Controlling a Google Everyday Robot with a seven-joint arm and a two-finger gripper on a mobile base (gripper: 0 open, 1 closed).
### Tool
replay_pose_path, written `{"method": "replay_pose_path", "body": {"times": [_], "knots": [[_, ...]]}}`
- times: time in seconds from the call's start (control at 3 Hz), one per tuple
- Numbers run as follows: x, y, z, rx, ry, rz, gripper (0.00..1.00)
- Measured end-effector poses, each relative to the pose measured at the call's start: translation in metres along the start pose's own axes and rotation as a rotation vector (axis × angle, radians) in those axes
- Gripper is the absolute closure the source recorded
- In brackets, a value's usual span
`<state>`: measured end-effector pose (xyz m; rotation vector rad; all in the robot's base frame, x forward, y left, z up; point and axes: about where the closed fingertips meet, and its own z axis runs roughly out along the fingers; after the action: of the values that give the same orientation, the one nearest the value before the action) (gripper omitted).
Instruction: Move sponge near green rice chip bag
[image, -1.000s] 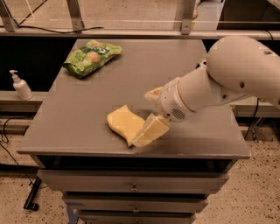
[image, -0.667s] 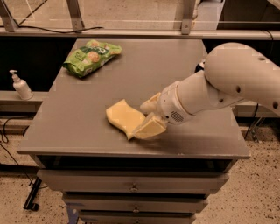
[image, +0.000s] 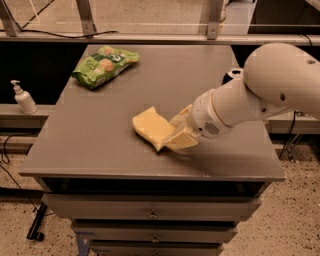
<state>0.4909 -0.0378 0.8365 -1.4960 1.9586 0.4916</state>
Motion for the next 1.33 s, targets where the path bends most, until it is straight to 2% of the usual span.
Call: {"method": "replay_pose_path", "body": {"times": [0.33, 0.67, 1.0, 1.33], "knots": [[-0.016, -0.026, -0.037, 0.062, 0.022, -0.015, 1.0], [-0.016, -0.026, -0.037, 0.062, 0.022, -0.015, 1.0], [-0.026, -0.053, -0.033, 0.092, -0.003, -0.004, 1.0], [-0.048, -0.098, -0.016, 0.132, -0.007, 0.008, 1.0]]}}
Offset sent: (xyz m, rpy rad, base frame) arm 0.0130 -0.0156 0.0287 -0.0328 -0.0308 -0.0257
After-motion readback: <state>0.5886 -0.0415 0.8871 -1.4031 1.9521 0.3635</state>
